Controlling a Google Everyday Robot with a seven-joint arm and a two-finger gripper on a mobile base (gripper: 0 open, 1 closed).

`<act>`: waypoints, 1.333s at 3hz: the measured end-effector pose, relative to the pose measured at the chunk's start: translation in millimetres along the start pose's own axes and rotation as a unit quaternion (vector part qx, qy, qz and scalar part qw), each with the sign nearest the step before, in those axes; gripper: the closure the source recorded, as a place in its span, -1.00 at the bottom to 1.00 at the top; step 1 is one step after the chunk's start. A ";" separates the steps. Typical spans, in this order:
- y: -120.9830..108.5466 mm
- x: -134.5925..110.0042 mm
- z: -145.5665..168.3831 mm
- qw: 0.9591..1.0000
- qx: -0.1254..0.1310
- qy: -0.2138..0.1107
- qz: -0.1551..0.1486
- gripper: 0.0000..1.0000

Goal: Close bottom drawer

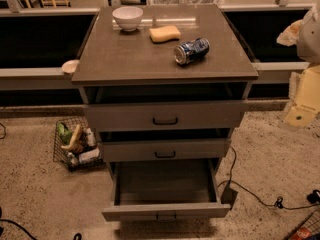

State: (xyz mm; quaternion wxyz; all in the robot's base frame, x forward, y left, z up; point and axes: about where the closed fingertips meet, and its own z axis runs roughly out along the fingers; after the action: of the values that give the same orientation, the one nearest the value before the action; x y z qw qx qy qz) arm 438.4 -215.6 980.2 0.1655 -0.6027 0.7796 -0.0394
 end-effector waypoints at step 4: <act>116.9 -35.2 187.0 0.970 -0.188 -0.133 -0.074 -1.00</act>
Offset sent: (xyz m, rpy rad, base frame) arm -0.0154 0.0541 -0.1276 0.1001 0.1566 0.2576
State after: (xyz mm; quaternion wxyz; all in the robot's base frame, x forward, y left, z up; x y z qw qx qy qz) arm 395.0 -124.6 781.0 0.1476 -0.6787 0.6974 0.1764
